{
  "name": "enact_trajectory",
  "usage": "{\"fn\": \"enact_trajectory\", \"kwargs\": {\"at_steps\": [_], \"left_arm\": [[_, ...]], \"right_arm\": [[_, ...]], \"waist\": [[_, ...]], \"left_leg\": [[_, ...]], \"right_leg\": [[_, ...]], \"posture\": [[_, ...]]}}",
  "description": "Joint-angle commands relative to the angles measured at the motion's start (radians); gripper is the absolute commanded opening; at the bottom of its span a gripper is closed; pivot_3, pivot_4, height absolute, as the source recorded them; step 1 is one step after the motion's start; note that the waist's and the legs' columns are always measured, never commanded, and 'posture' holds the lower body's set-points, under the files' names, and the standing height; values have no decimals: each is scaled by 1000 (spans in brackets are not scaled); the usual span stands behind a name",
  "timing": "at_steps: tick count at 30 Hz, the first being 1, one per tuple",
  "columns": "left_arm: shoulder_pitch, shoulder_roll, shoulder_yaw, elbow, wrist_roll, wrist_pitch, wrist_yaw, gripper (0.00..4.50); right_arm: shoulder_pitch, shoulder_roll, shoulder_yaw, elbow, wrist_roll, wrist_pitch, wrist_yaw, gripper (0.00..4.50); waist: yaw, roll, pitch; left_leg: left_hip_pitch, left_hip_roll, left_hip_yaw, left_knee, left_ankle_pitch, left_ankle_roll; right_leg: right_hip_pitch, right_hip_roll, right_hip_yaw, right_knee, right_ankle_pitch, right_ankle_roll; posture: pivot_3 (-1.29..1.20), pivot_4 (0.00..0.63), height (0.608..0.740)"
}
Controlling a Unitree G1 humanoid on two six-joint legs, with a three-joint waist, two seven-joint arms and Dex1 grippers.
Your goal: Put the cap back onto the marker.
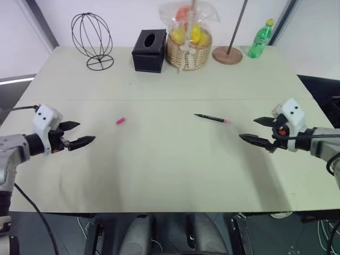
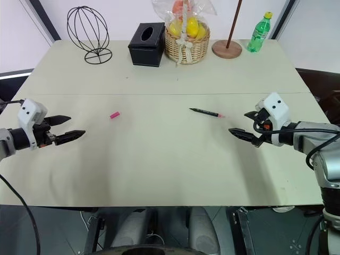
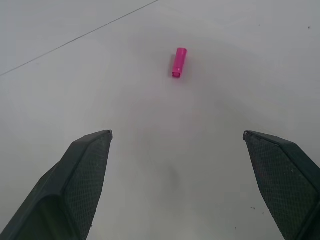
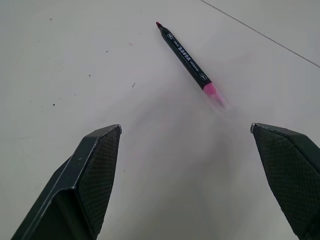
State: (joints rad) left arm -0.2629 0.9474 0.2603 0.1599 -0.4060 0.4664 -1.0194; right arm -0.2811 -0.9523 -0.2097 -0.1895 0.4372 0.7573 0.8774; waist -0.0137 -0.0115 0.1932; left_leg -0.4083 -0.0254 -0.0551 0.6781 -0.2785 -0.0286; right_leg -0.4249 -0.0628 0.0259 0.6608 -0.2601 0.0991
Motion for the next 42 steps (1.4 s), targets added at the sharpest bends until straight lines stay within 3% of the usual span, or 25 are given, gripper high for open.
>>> {"fn": "enact_trajectory", "kwargs": {"at_steps": [1, 34, 37, 42], "left_arm": [[-24, 8, 35, 7, 2, -29, 11, 4417], [-97, -4, 15, 62, 3, -71, -1, 4417], [-134, -8, 4, 90, 4, -89, -19, 4417], [-326, -31, -59, 209, 6, -129, -141, 4417]], "right_arm": [[-12, 3, -13, -17, 3, -14, -8, 4310], [-78, 24, 44, 96, -67, -127, -9, 4310], [-96, 33, 54, 133, -75, -154, 7, 4310], [-256, 91, 138, 348, -124, -276, 69, 4310]], "waist": [[0, 0, 0], [0, 0, 0], [0, 0, 0], [-2, 0, 0]], "left_leg": [[0, 0, 0, 0, 0, 0], [0, 0, 0, 0, 0, 0], [0, 0, 0, 0, 0, 0], [0, -1, 1, 3, 0, 0]], "right_leg": [[0, 0, 0, 0, 0, 0], [0, 0, 0, 0, 0, 0], [0, 0, 0, 0, 0, 0], [1, 1, -1, 1, 0, 0]], "posture": [[0, 150, 740], [0, 150, 740], [0, 150, 740], [0, 150, 740]]}}
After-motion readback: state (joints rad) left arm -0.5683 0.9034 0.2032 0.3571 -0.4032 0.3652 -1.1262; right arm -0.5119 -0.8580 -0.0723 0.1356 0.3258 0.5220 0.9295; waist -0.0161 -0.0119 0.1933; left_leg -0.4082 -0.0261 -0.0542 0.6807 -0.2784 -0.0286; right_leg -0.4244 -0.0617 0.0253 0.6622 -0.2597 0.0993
